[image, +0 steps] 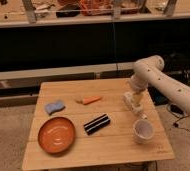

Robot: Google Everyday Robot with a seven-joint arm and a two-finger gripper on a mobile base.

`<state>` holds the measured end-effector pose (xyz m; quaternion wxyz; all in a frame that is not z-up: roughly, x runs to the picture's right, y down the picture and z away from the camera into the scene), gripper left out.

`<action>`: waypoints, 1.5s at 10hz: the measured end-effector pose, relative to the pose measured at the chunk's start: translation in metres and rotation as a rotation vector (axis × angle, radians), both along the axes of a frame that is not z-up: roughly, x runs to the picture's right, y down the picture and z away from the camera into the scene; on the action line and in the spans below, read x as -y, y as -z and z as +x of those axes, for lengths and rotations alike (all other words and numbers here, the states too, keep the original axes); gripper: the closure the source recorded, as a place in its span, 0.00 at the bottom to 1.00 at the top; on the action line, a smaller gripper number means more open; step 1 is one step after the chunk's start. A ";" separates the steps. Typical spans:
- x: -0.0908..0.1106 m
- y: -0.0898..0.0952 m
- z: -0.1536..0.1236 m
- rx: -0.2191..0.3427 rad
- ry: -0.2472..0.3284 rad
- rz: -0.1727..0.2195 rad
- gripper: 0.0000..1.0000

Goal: Stand the bottle upright

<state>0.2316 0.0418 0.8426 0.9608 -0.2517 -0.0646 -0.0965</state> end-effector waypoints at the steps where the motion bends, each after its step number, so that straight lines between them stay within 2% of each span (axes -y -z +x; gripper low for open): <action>1: 0.000 -0.004 -0.001 0.005 -0.003 -0.006 0.20; 6: 0.003 -0.021 -0.008 0.012 -0.052 -0.023 0.20; 9: 0.003 -0.033 -0.008 -0.003 -0.101 -0.028 0.20; 15: 0.003 -0.052 -0.007 -0.011 -0.120 -0.035 0.20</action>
